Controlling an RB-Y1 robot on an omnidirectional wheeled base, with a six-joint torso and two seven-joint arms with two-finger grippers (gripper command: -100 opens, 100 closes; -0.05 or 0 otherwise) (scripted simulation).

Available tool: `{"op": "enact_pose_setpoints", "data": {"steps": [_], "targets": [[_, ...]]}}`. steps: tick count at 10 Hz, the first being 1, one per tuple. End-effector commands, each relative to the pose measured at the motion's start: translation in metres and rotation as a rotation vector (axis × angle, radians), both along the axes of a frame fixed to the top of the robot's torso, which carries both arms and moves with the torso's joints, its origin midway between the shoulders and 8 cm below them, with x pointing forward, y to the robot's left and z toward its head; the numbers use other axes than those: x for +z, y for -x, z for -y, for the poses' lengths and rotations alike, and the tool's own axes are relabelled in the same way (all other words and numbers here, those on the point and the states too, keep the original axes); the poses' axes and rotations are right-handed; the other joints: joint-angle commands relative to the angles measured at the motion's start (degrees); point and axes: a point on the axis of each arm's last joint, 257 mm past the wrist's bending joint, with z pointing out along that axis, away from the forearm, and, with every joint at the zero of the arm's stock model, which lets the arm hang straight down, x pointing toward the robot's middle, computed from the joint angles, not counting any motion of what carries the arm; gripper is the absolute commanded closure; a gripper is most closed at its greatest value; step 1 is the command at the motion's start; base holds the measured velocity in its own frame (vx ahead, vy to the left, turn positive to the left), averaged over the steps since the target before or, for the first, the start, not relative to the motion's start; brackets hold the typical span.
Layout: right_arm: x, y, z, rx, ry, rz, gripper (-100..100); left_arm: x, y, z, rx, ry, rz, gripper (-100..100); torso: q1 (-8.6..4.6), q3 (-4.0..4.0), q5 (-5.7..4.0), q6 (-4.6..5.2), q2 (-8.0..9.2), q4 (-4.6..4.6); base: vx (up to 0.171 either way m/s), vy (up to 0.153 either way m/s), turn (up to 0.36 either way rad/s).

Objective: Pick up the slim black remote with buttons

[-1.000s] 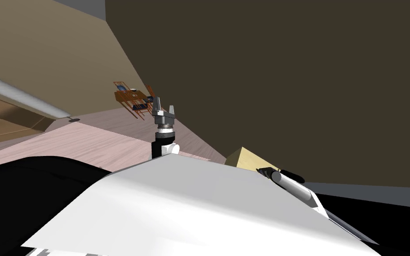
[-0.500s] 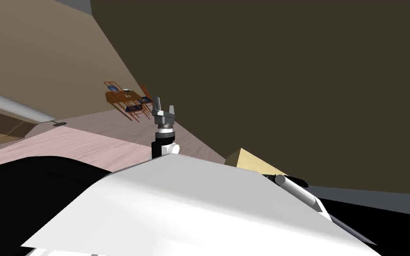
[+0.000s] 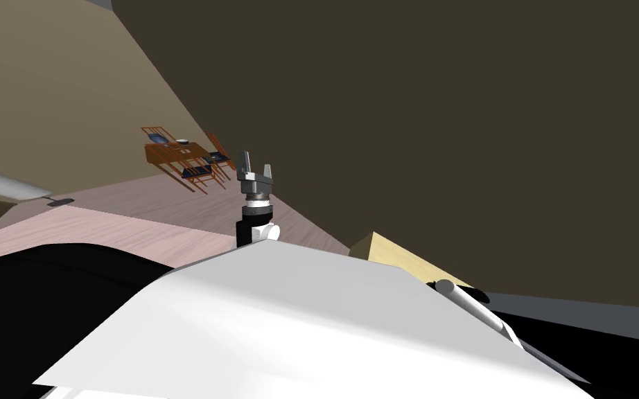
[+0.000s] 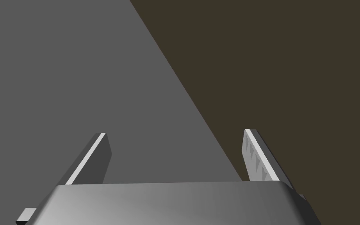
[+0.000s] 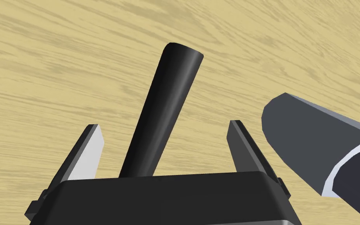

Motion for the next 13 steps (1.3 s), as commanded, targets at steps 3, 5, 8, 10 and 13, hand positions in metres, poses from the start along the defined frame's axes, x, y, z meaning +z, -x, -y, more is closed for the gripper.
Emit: {"op": "enact_pose_setpoints", "data": {"steps": [3, 5, 8, 10, 13], "targets": [[-0.013, 0.024, -0.009, -0.098, -0.086, -0.038, -100, 0.0, 0.0, 0.0, 0.0, 0.0, 0.0, 0, 0.09, 0.06, 0.01, -0.01, 0.12, 0.02, 0.06, -0.005, -0.084], [-0.018, 0.037, -0.015, -0.153, -0.133, -0.054, -100, 0.0, 0.0, 0.0, 0.0, 0.0, 0.0, 0, 0.1, 0.05, 0.02, -0.01, 0.1, 0.02, 0.06, 0.002, -0.096], [-0.029, 0.064, -0.029, -0.282, -0.243, -0.087, -100, 0.0, 0.0, 0.0, 0.0, 0.0, 0.0, 0, 0.1, 0.06, 0.01, 0.0, 0.11, 0.02, 0.066, 0.002, -0.18], [-0.032, 0.074, -0.036, -0.335, -0.288, -0.096, -100, 0.0, 0.0, 0.0, 0.0, 0.0, 0.0, 0, 0.09, 0.05, 0.01, -0.03, 0.09, 0.02, 0.059, 0.001, -0.128], [-0.033, 0.076, -0.038, -0.35, -0.301, -0.099, -100, 0.0, 0.0, 0.0, 0.0, 0.0, 0.0, 0, 0.08, 0.14, 0.01, -0.05, 0.25, 0.06, 0.023, 0.0, -0.024]]}}
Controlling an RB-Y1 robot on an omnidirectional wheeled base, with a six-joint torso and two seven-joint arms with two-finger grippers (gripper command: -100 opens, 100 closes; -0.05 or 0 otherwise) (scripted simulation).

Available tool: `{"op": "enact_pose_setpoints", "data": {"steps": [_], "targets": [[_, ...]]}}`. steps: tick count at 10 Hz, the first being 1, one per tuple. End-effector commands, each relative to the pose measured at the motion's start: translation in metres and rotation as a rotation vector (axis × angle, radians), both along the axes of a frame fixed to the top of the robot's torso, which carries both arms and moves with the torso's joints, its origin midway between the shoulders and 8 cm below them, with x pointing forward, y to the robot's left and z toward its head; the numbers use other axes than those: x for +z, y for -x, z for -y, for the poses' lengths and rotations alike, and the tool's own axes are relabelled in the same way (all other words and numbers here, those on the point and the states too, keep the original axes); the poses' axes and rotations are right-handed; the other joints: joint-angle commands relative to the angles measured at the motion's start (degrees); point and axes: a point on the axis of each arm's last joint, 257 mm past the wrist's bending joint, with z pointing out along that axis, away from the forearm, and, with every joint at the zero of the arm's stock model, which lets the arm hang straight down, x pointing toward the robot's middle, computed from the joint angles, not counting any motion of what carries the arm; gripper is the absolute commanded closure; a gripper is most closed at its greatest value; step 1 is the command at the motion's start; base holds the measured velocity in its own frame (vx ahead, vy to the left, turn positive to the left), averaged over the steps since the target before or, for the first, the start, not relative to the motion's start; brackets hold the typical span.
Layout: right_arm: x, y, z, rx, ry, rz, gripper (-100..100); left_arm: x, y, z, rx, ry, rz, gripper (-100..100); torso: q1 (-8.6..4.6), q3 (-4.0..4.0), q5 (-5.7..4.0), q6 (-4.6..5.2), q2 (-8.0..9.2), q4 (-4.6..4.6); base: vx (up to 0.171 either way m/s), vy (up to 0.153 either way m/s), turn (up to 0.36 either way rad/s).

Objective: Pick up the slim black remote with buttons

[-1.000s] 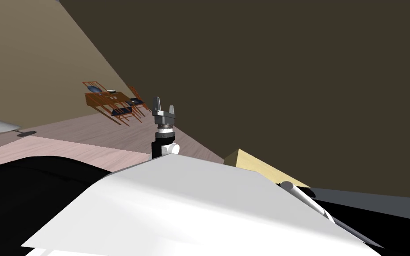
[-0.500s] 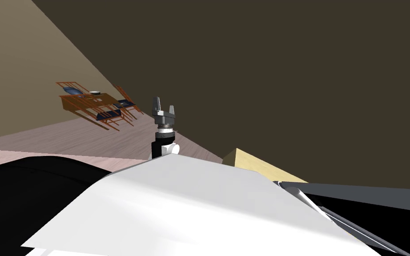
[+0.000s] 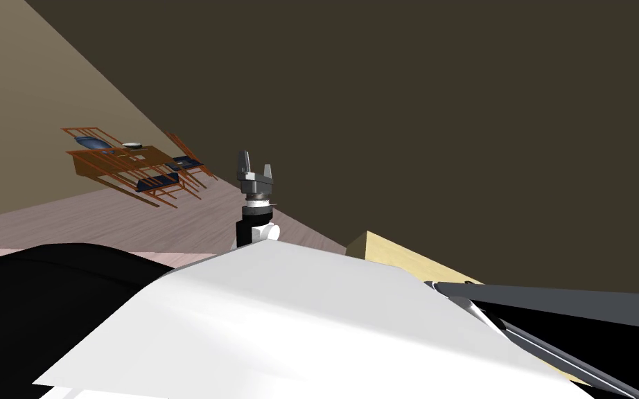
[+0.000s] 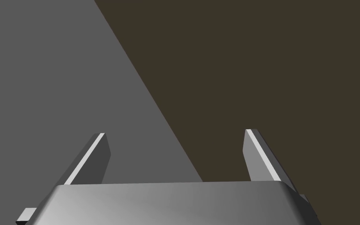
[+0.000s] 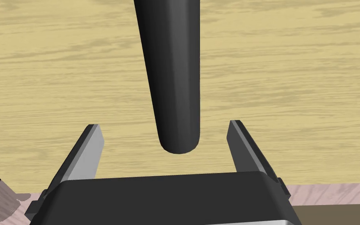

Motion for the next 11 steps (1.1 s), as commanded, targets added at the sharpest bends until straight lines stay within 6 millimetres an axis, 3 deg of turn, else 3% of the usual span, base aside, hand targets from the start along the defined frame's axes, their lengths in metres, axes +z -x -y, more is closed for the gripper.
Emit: {"op": "enact_pose_setpoints", "data": {"steps": [1, 2, 3, 4, 8, 9, 11], "targets": [[-0.001, 0.001, -0.001, -0.009, -0.007, -0.001, -100, 0.0, 0.0, 0.0, 0.0, 0.0, 0.0, 0, 0.0, 0.0, 0.0, 0.0, 0.0, 0.0, 0.024, 0.0, 0.004], [0.0, 0.001, -0.001, -0.005, -0.004, 0.0, -100, 0.0, 0.0, 0.0, 0.0, 0.0, 0.0, 0, 0.0, 0.0, 0.0, 0.0, 0.0, 0.0, 0.009, 0.001, -0.002], [0.0, 0.001, -0.001, -0.006, -0.005, -0.001, 0, 0.0, 0.0, 0.0, 0.0, 0.0, 0.0, 0, 0.0, 0.02, 0.0, 0.0, 0.04, 0.01, 0.0, 0.0, 0.0], [-0.01, 0.002, -0.007, -0.001, -0.004, -0.001, -100, 0.0, 0.0, 0.0, 0.0, 0.0, 0.0, 0, 0.0, 0.04, 0.0, 0.0, 0.07, 0.01, 0.012, -0.001, -0.042], [-0.021, 0.003, -0.016, 0.004, -0.005, -0.003, -100, 0.0, 0.0, 0.0, 0.0, 0.0, 0.0, 0, 0.0, 0.03, 0.0, 0.01, 0.05, 0.01, 0.009, 0.0, -0.031], [-0.022, 0.003, -0.016, 0.005, -0.004, -0.002, 100, 0.0, 0.0, 0.0, 0.0, 0.0, 0.0, 0, 0.0, 0.04, 0.01, 0.0, 0.07, 0.01, 0.0, 0.0, 0.0], [-0.022, 0.003, -0.016, 0.006, -0.003, -0.002, 100, 0.0, 0.0, 0.0, 0.0, 0.0, 0.0, 0, 0.0, 0.03, -0.1, -0.03, 0.06, 0.01, 0.001, 0.007, 0.007]]}}
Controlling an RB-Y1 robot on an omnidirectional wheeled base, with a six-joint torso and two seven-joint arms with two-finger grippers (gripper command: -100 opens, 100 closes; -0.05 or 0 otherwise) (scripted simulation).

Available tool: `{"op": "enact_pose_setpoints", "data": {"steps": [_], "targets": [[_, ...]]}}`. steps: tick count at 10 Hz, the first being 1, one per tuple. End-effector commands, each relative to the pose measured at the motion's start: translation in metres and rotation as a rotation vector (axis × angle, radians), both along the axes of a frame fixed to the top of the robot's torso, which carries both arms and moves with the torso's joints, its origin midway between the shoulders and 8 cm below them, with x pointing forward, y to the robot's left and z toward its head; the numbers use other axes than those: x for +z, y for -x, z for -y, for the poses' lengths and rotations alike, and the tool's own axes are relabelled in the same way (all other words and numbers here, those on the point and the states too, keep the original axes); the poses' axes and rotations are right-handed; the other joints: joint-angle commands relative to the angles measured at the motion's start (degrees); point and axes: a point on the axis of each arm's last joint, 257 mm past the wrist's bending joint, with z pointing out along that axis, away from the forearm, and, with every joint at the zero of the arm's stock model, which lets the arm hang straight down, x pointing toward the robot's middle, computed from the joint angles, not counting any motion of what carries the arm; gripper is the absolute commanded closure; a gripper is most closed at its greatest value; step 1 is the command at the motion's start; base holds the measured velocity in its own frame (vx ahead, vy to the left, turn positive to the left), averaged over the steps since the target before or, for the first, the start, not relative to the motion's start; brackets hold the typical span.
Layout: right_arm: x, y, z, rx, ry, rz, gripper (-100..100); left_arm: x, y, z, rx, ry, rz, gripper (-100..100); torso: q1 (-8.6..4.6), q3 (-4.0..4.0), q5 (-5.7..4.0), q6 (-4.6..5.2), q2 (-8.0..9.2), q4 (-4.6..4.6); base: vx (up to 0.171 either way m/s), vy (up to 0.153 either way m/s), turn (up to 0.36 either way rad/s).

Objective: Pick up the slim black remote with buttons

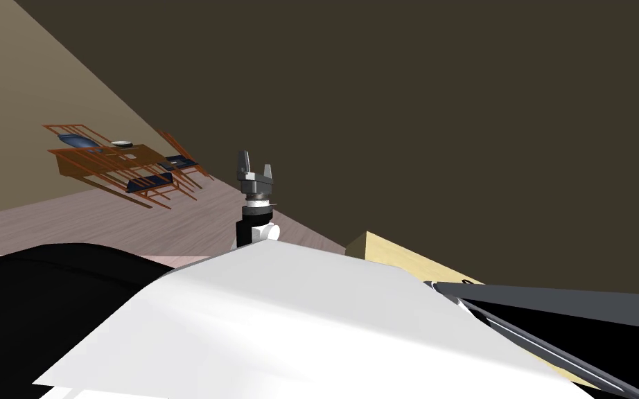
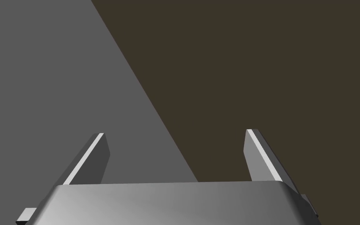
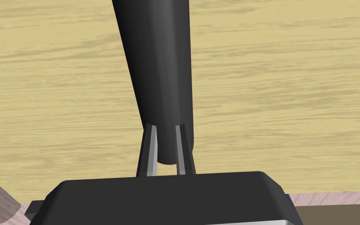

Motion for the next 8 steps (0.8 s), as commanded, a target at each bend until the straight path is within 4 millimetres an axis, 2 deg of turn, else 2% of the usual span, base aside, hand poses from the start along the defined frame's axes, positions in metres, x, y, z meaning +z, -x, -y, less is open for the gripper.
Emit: {"op": "enact_pose_setpoints", "data": {"steps": [1, 2, 3, 4, 6, 7, 8], "targets": [[0.0, 0.0, 0.0, 0.0, 0.0, 0.0, 100, 0.0, 0.0, 0.0, 0.0, 0.0, 0.0, 0, 0.0, 0.0, 0.0, 0.0, 0.0, 0.0, 0.0, 0.008, 0.0], [0.0, 0.0, 0.0, 0.001, 0.001, 0.0, 100, 0.0, 0.0, 0.0, 0.0, 0.0, 0.0, 0, -0.12, 0.0, -0.04, 0.0, 0.0, 0.0, 0.0, 0.0, 0.0], [0.0, 0.0, 0.0, 0.001, 0.001, 0.0, 0, 0.0, 0.0, 0.0, 0.0, 0.0, 0.0, 0, -0.17, 0.0, -0.05, 0.01, -0.01, 0.0, 0.0, 0.0, 0.0], [0.012, -0.001, 0.011, -0.008, 0.003, 0.001, 100, 0.0, 0.0, 0.0, 0.0, 0.0, 0.0, 0, -0.19, 0.0, -0.06, 0.01, -0.01, 0.0, -0.007, -0.018, 0.082], [0.019, -0.002, 0.016, -0.012, 0.003, 0.001, 100, 0.0, 0.0, 0.0, 0.0, 0.0, 0.0, 0, -0.23, 0.01, -0.05, 0.01, 0.01, 0.02, -0.008, -0.006, 0.034], [0.015, -0.003, 0.013, -0.009, 0.006, 0.002, 100, 0.0, 0.0, 0.0, 0.0, 0.0, 0.0, 0, -0.19, 0.02, -0.02, 0.02, 0.02, 0.02, 0.0, 0.0, 0.0], [0.016, -0.003, 0.014, -0.009, 0.005, 0.002, 0, 0.0, 0.0, 0.0, 0.0, 0.0, 0.0, 0, -0.18, 0.01, -0.06, 0.03, 0.01, 0.01, 0.0, 0.0, 0.0]]}}
